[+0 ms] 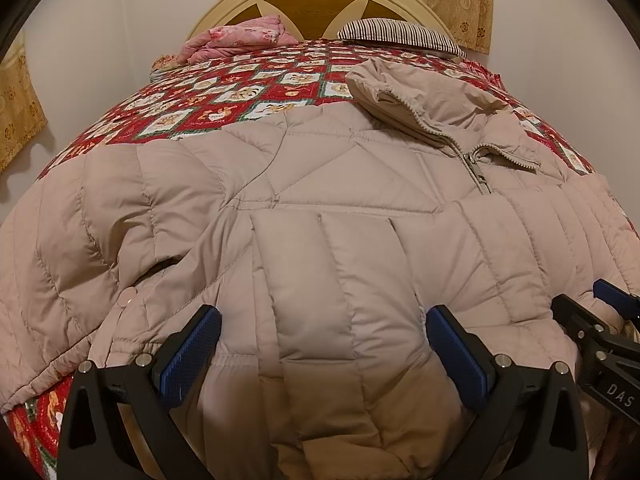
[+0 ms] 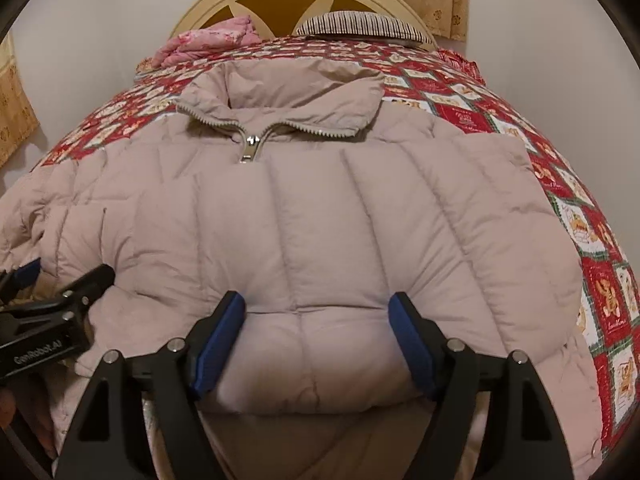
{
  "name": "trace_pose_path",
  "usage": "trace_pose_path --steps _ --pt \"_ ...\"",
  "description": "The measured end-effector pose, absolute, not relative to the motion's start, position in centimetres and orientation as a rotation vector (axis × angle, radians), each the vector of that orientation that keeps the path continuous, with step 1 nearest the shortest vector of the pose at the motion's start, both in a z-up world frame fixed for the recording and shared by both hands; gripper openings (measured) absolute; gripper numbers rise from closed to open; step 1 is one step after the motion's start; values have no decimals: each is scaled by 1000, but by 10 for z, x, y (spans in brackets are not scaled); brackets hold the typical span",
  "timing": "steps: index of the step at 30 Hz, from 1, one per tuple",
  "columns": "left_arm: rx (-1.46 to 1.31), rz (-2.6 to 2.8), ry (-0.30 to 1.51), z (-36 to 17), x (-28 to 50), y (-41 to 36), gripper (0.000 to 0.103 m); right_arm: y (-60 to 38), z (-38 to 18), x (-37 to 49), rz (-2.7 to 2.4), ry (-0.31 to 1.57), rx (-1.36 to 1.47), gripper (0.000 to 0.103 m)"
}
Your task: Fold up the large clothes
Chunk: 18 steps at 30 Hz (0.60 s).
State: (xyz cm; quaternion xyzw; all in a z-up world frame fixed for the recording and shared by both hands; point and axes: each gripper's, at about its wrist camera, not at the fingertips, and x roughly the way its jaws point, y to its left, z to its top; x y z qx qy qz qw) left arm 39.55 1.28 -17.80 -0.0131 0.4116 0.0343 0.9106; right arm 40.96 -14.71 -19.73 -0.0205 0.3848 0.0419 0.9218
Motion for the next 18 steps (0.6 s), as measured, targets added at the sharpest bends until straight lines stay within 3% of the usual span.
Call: trace_pose_path --steps 18 --pt "-25 71 851 -178 396 12 102 -139 -201 412 53 797 -93 81"
